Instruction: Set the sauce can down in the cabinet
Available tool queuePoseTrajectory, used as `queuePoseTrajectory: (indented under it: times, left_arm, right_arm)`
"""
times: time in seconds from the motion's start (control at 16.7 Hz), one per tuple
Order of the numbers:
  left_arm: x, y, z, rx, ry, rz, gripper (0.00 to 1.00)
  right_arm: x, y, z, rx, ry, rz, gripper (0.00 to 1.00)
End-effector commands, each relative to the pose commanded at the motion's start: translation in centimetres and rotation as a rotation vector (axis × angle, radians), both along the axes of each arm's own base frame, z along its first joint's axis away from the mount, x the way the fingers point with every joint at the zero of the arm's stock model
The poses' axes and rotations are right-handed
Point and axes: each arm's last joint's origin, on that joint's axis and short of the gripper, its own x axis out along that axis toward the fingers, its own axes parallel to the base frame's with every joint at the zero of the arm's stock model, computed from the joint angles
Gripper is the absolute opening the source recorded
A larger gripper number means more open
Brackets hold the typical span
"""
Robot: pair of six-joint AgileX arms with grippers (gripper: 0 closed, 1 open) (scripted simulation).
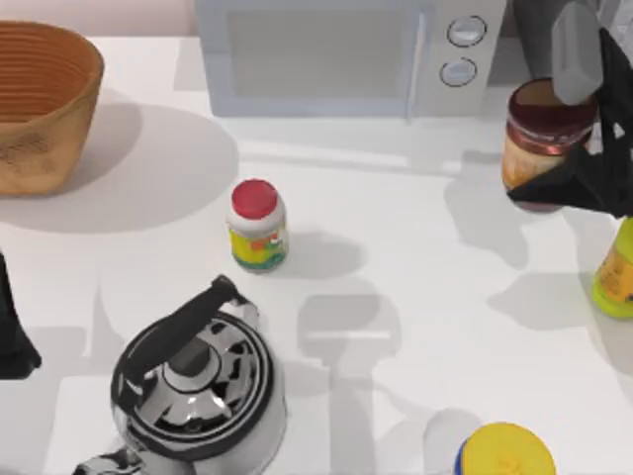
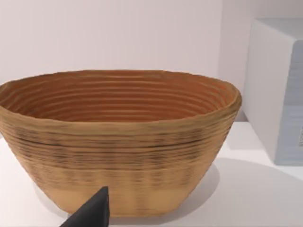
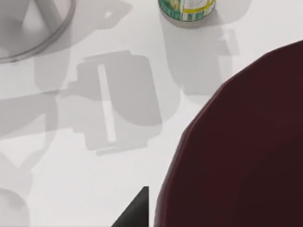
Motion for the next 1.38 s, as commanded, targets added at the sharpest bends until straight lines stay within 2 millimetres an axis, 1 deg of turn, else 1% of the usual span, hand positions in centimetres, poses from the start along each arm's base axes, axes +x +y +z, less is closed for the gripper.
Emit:
queuePoseTrajectory:
  times: [0.18, 0.3, 0.36, 0.42, 0.54, 0.66, 0.72, 0.78, 0.9, 1.08, 1.2, 1.38]
  left_arm:
    - [0.0, 0.0, 0.0, 0.000, 0.000, 0.000, 1.00]
    - [0.0, 0.0, 0.0, 0.000, 0.000, 0.000, 1.00]
    - [0.0, 0.0, 0.0, 0.000, 0.000, 0.000, 1.00]
    - [0.0, 0.0, 0.0, 0.000, 0.000, 0.000, 1.00]
    - [0.0, 0.0, 0.0, 0.000, 0.000, 0.000, 1.00]
    - [0.0, 0.0, 0.0, 0.000, 0.000, 0.000, 1.00]
    - [0.0, 0.0, 0.0, 0.000, 0.000, 0.000, 1.00]
    - [0.0, 0.0, 0.0, 0.000, 0.000, 0.000, 1.00]
    - [0.0, 0.0, 0.0, 0.000, 0.000, 0.000, 1.00]
    - [0.0, 0.0, 0.0, 0.000, 0.000, 0.000, 1.00]
    - [0.0, 0.0, 0.0, 0.000, 0.000, 0.000, 1.00]
    - [0.0, 0.0, 0.0, 0.000, 0.000, 0.000, 1.00]
  right_arm:
    - [-5.0, -1.6, 1.7, -0.047, -0.064, -0.179, 0.00]
    - [-9.0, -2.7, 2.5, -0.057, -0.141, -0.329, 0.00]
    - [-11.0, -3.2, 2.6, -0.053, -0.186, -0.411, 0.00]
    - [-13.0, -3.7, 2.4, -0.042, -0.232, -0.496, 0.00]
    - [-16.7, -4.6, 1.3, 0.004, -0.325, -0.672, 0.00]
    - [-19.6, -5.3, -0.5, 0.081, -0.415, -0.842, 0.00]
    - [-20.8, -5.6, -1.5, 0.129, -0.458, -0.920, 0.00]
    - [-21.7, -5.9, -2.7, 0.181, -0.499, -0.991, 0.00]
    - [-23.0, -6.2, -4.9, 0.290, -0.568, -1.112, 0.00]
    - [-23.8, -6.6, -7.7, 0.436, -0.635, -1.236, 0.00]
    - [-23.9, -6.7, -8.8, 0.503, -0.658, -1.283, 0.00]
    - [-23.9, -6.8, -9.2, 0.531, -0.666, -1.300, 0.00]
